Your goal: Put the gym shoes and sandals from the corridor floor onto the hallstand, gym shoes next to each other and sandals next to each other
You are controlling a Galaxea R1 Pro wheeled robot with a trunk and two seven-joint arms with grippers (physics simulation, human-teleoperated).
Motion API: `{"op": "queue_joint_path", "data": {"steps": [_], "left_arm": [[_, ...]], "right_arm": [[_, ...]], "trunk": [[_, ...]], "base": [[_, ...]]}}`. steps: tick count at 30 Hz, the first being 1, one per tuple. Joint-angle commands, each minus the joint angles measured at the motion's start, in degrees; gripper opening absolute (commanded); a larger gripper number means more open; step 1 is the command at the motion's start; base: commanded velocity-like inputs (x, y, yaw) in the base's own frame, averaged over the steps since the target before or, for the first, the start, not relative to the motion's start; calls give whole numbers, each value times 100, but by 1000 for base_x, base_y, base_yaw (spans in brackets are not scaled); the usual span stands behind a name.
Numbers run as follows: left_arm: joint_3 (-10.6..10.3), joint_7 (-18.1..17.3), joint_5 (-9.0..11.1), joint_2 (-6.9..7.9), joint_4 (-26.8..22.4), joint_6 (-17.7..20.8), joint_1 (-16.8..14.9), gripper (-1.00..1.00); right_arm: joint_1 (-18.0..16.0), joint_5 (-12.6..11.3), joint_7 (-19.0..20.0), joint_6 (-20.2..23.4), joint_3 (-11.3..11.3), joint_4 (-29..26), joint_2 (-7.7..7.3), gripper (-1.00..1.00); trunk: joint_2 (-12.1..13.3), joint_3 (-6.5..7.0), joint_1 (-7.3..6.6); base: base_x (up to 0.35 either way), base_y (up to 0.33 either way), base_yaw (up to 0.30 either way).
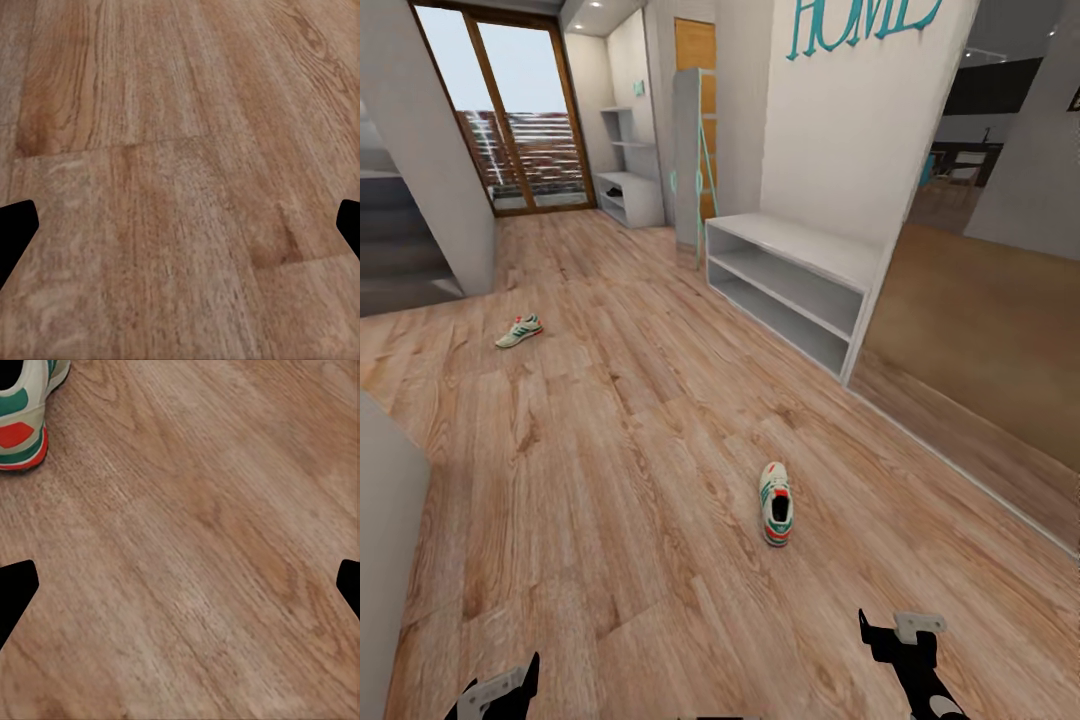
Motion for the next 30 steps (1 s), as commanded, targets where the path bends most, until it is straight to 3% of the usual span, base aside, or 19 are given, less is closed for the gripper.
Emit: {"op": "queue_joint_path", "data": {"steps": [1,22,30], "left_arm": [[37,-54,2,-3,5,-12,-5,100],[37,-50,-3,-3,5,-12,-5,100],[37,-50,0,-3,5,-12,-5,100]], "right_arm": [[-3,-24,-37,-10,50,0,-2,100],[-3,-25,-43,-10,50,0,-2,100],[-3,-27,-37,-10,50,-4,-2,100]], "trunk": [[-2,-5,-1],[-2,-7,-1],[-2,-17,-1]], "base": [[6,0,-47],[281,0,-4],[90,0,0]]}}
